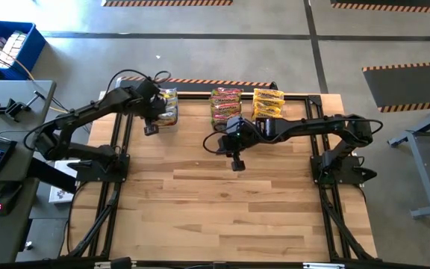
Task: Sort Maruchan noodles
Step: Put the blue noodle pack into the gray bin
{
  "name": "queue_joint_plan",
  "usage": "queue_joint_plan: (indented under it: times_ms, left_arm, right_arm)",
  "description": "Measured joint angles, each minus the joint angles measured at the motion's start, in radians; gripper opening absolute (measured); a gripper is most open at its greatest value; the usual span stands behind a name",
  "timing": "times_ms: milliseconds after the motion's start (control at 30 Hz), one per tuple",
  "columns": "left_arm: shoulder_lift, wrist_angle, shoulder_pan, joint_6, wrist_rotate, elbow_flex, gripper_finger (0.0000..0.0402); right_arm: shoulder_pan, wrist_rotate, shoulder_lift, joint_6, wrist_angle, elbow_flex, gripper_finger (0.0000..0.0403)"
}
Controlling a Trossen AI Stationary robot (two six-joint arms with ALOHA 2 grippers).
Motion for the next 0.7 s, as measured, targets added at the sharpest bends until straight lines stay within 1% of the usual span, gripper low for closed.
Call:
queue_joint_plan:
  times_ms: [200,433,700]
  left_arm:
    - [0.031,0.001,0.0,-0.006,-0.006,0.0,0.0002]
    - [0.036,0.009,0.0,-0.03,-0.01,-0.002,0.0001]
    - [0.027,0.153,-0.001,-0.058,-0.059,-0.131,0.0001]
  right_arm:
    - [0.0,0.0,0.0,-0.017,-0.001,0.0,0.0]
    - [0.0,0.0,0.0,-0.018,-0.002,0.0,0.0]
    - [0.0,0.0,0.0,-0.019,-0.013,0.0,0.0]
